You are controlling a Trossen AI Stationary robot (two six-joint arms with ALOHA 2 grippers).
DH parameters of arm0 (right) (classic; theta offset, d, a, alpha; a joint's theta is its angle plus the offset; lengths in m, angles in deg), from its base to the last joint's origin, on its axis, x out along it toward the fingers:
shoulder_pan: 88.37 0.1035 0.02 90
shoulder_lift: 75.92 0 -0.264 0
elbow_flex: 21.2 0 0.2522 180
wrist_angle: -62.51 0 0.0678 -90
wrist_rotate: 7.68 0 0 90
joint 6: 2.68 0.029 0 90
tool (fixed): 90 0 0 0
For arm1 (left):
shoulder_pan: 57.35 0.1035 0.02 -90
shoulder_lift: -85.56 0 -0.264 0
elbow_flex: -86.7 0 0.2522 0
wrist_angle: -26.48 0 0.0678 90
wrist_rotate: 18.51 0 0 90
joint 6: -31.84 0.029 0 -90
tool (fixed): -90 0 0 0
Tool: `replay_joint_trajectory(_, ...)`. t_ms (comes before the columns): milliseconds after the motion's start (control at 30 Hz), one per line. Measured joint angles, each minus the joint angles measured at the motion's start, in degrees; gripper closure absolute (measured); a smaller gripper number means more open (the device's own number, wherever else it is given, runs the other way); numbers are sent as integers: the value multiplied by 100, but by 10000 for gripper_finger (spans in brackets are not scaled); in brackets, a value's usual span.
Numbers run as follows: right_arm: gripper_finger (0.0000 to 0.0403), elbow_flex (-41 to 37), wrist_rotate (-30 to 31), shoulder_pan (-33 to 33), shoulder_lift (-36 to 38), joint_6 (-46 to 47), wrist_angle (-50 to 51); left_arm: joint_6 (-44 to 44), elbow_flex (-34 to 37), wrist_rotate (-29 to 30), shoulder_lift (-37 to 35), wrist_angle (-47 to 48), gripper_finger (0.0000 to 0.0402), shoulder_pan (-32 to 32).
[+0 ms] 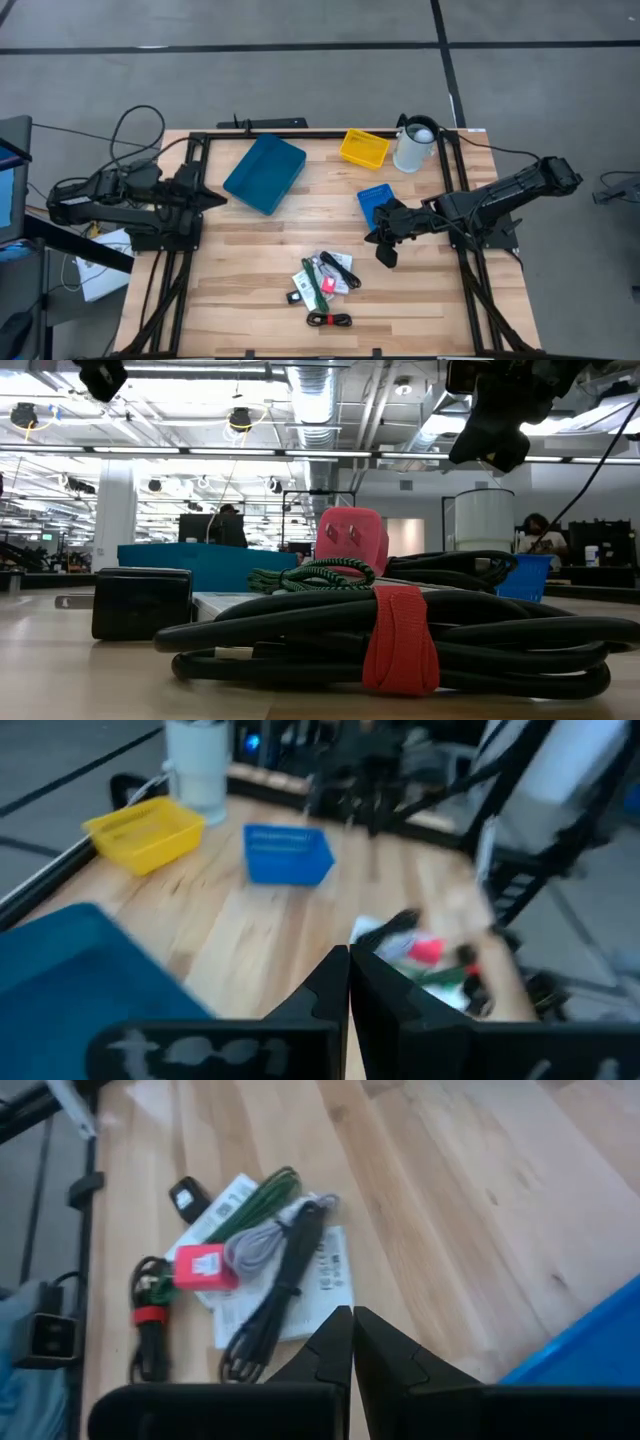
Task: Pick and place items into bin
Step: Put the pink charger adapter into the blue bin
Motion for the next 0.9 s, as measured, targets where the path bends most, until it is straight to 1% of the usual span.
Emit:
replay_joint_trajectory(167,376,112,-148,82,2,-2,-18,36,-384,-729,-2,-190,401,-2)
replay_joint_trajectory(267,359,130,-151,158,2,-2,-7,253,-681,-902,-4,-196,401,-2)
replay_joint_trajectory(367,342,130,-153,225,4,-2,57,532,-865,-871,-7,-203,401,-2)
replay_joint_trajectory(567,315,132,-153,371,4,94,147,880,-899,-471,-4,-173,401,-2)
replay_joint_trajectory(700,299,130,-149,475,-1,236,146,895,-844,-256,2,-144,401,-1)
replay_joint_trajectory(900,275,132,-152,497,-362,450,104,900,-801,-246,2,-155,401,0)
